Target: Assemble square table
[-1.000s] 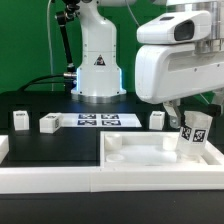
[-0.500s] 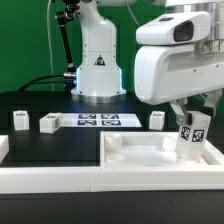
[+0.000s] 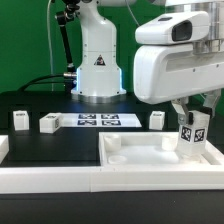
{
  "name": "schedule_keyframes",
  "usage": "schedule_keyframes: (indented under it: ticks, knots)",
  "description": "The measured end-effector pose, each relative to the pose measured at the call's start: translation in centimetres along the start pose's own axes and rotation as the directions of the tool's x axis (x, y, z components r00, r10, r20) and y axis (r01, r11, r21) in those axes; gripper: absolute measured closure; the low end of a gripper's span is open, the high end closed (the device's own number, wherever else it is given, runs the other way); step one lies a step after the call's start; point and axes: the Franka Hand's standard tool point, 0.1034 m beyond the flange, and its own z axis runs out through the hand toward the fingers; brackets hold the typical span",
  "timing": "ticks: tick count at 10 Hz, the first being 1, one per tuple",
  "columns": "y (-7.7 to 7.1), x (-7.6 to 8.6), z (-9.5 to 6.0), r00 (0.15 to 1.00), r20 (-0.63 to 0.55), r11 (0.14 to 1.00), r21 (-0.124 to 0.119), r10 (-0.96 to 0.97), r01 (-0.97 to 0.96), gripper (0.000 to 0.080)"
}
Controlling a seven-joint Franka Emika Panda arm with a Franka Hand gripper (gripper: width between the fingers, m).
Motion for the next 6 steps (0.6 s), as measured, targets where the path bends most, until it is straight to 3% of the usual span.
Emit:
schedule_keyframes:
  ticks: [2, 6]
  knots:
    - [0.23, 0.0, 0.06, 0.98, -0.018, 0.98, 0.027, 0.198, -0.198, 0.0506]
    - [-0.18, 0.49, 0.11, 0.852, -0.046, 0.854, 0.045, 0.521, -0.519, 0.0506]
